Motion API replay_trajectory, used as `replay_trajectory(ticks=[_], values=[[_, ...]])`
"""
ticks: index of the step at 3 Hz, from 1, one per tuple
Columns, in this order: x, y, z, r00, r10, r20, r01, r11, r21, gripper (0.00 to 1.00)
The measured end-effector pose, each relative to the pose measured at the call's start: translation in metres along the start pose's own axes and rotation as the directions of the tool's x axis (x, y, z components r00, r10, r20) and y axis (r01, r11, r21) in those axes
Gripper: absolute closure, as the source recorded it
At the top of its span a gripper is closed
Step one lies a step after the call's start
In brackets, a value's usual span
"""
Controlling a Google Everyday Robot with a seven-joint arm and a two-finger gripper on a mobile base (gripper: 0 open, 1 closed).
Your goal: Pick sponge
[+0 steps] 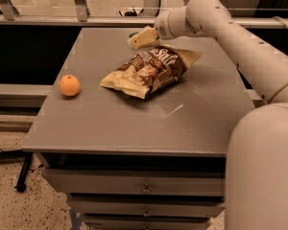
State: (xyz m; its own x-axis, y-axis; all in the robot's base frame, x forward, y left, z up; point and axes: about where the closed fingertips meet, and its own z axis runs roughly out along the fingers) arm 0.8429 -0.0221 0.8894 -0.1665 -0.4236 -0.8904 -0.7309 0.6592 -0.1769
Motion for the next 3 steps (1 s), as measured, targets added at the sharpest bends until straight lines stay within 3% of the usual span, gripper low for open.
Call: replay_trajectory(ticks=[2, 3], values=[[0.031, -0.009, 0.023, 0.995, 0.040, -0.093, -0.038, 0.9989, 0.029, 0.00], [0.041, -0.017, 0.025, 0.993, 0.069, -0.096, -0.066, 0.9969, 0.043, 0.00]])
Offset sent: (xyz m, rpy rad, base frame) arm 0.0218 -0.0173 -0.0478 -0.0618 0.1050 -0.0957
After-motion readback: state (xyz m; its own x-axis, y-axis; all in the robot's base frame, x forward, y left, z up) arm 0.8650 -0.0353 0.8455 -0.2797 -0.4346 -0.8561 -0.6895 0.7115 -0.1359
